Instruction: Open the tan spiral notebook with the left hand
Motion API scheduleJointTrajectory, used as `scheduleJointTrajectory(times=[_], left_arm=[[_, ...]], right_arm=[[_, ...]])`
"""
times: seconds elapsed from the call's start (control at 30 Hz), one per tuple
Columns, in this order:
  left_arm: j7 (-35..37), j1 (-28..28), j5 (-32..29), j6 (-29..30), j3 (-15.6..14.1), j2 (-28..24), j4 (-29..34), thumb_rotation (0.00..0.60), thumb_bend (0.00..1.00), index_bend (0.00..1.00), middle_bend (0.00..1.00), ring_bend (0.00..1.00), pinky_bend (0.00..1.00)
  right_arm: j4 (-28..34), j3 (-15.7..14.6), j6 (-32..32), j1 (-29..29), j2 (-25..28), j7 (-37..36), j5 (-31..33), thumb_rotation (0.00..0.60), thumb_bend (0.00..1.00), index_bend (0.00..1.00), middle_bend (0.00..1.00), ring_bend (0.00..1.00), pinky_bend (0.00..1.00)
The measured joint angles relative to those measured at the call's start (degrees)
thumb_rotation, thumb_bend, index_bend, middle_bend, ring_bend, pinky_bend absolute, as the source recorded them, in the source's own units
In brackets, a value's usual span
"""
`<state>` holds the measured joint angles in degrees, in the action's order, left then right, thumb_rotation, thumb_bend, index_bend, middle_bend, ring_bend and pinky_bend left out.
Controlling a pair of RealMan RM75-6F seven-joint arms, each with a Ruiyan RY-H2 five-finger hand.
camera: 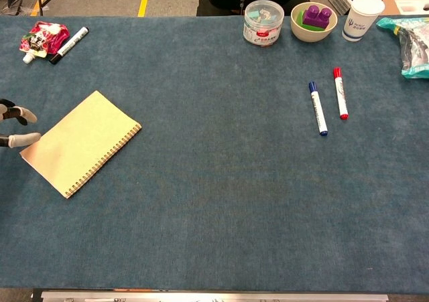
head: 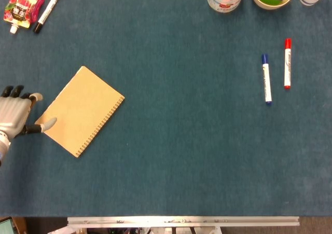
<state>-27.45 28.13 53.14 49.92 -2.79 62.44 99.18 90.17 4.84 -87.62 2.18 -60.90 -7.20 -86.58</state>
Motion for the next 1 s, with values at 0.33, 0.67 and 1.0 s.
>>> scheduleJointTrajectory(times=[0.33,0.67,1.0], left_arm=[[-1.0,0.7,0.2,-1.5,-2.6,0.9,0.0,0.000,0.18,0.17,0.23,0.02,0.00],[-2.8,1.6,-1.5,-1.4,-4.5,0.7,1.8,0.000,0.18,0.17,0.23,0.02,0.00],[-3.8,2.2,0.8,-1.2,-6.8,-1.4,8.4,0.000,0.18,0.17,0.23,0.02,0.00]], right_arm=[[0.1,-0.1,-0.2,-0.2,0.1,0.1,0.2,0.600,0.23,0.24,0.25,0.15,0.27],[-0.1,-0.2,-0.3,-0.3,0.1,-0.2,0.3,0.600,0.23,0.24,0.25,0.15,0.27],[-0.3,-0.1,-0.6,-0.5,0.2,-0.6,0.4,0.600,0.23,0.24,0.25,0.15,0.27]])
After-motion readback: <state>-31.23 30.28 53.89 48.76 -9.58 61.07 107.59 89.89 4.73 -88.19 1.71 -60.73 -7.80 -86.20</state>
